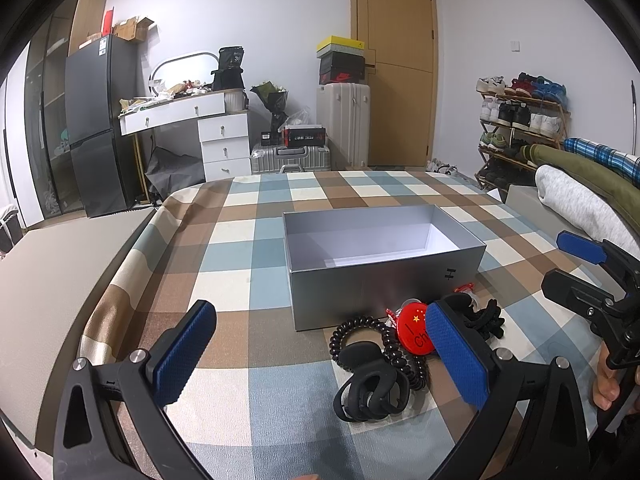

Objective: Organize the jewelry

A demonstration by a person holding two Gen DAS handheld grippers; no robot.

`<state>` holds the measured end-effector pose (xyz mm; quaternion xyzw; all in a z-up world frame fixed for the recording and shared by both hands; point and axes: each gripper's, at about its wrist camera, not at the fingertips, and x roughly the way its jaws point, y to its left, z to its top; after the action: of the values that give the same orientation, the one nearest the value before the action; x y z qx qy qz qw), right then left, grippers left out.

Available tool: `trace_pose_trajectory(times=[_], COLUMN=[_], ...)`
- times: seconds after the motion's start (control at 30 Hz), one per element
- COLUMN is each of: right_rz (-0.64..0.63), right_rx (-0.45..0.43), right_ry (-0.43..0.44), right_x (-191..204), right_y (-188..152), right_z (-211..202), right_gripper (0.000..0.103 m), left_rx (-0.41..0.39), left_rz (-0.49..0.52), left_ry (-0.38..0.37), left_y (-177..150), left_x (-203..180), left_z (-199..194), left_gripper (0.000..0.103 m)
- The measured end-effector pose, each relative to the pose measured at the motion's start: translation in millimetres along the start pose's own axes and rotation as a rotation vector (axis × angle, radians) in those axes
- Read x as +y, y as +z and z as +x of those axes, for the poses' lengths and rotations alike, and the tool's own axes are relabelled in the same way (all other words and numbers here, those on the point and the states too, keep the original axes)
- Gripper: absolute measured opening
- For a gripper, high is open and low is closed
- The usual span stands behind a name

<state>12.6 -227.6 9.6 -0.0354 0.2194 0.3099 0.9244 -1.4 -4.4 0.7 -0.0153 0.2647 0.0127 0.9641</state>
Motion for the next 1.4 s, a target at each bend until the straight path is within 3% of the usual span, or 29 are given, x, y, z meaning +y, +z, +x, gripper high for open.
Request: trace_pose_trajectory(times=[0.5,0.83,1.03,1.2,1.4], right_rz=[0.001,0.072,0.139,0.129,0.109], right_rx=[0.022,0.174,0.313,0.353,0.396], right_ry=[-0.025,-0.007,0.109,0.148,0.153], right_x=[0.4,-13.8,-14.1,-8.1,1.8], right_y=[1.2,-2.8,-6.0,-8.1,-10.5], right_z=[5.1,25.9,40.7,44.8,55.7], right_gripper=[0.103,0.103,0.101,0.094,0.094], left_rx=[-0.004,0.060,0.096,0.126,0.175], left_rz=[0.001,0.022,0.030,0.047,0.076], left_ry=[0.004,-0.018,-0.049,-0.065,-0.071], left_y=[1.4,1.2,0.8,-1.3,-10.2], left_x=[0.3,-0.2,-2.0,-3.3,-6.7], left_z=[-1.6,5.1,5.1,5.8,10.0], left_gripper=[0.102,0.102,0.102,0.102,0.102])
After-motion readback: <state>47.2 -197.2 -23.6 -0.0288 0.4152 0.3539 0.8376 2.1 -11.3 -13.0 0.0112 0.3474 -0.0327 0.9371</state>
